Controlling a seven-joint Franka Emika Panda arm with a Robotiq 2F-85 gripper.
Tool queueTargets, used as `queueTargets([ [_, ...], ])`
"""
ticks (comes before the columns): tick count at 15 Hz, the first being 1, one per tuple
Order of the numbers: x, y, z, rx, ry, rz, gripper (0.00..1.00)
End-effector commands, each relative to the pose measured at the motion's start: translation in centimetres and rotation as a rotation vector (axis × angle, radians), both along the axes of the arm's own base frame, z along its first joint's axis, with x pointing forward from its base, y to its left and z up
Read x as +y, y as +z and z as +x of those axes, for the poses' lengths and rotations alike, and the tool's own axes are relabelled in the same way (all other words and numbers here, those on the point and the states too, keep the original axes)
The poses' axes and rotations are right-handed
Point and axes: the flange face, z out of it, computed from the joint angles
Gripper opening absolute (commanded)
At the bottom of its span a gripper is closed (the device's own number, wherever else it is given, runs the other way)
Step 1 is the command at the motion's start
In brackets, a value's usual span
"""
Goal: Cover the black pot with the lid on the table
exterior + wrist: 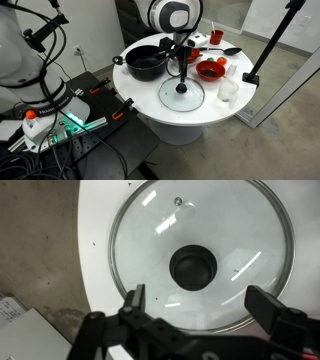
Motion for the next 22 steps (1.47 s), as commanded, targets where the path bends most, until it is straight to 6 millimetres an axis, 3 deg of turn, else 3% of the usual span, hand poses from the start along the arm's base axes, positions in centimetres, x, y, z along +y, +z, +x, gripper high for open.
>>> queueTargets([
  [1, 0.6, 0.1, -0.9, -0.006, 0.038, 0.0, 1.0],
  [6, 2.5, -1.3, -2.8, 0.0, 0.08, 0.009, 1.0],
  [10, 2.6, -1.4, -3.0, -0.029, 0.057, 0.022, 1.0],
  [22, 0.8, -3.6, 0.1, -0.038, -0.079, 0.021, 1.0],
])
